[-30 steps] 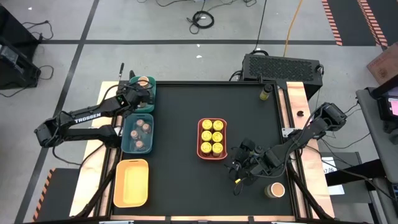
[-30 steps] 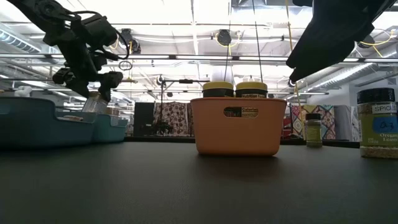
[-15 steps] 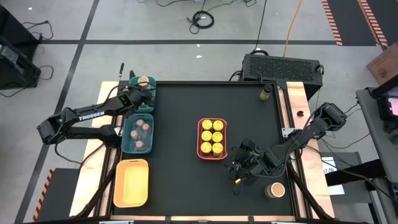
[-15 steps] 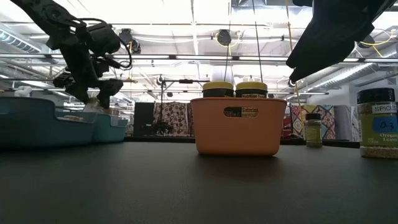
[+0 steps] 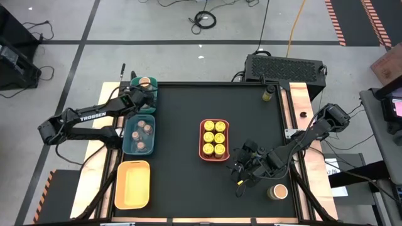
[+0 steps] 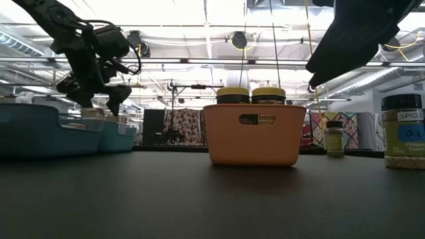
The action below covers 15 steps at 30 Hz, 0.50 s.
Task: Sort spices by type
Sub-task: Put the golden seasoning bottle in the green bin
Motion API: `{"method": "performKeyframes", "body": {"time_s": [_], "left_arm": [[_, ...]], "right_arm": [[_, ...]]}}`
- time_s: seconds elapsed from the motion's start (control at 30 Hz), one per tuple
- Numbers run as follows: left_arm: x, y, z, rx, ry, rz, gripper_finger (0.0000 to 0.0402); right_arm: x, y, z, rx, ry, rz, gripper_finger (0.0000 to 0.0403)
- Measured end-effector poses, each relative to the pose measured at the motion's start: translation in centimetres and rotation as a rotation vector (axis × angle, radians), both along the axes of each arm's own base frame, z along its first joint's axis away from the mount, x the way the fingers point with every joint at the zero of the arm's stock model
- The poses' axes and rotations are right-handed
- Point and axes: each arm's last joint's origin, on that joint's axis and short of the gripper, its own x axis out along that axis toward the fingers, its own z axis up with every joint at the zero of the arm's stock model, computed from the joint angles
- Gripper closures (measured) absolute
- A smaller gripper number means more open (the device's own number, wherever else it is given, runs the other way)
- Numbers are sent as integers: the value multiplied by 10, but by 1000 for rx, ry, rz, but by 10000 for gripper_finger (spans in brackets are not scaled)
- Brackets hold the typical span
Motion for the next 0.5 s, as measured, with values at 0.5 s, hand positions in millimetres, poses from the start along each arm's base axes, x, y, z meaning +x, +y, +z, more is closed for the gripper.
{"method": "performKeyframes", "body": {"time_s": [0.5], "left_arm": [[-5, -6, 14, 9, -24, -69, 6]], "right_arm": [[0, 0, 0, -1, 0, 0, 18]]}}
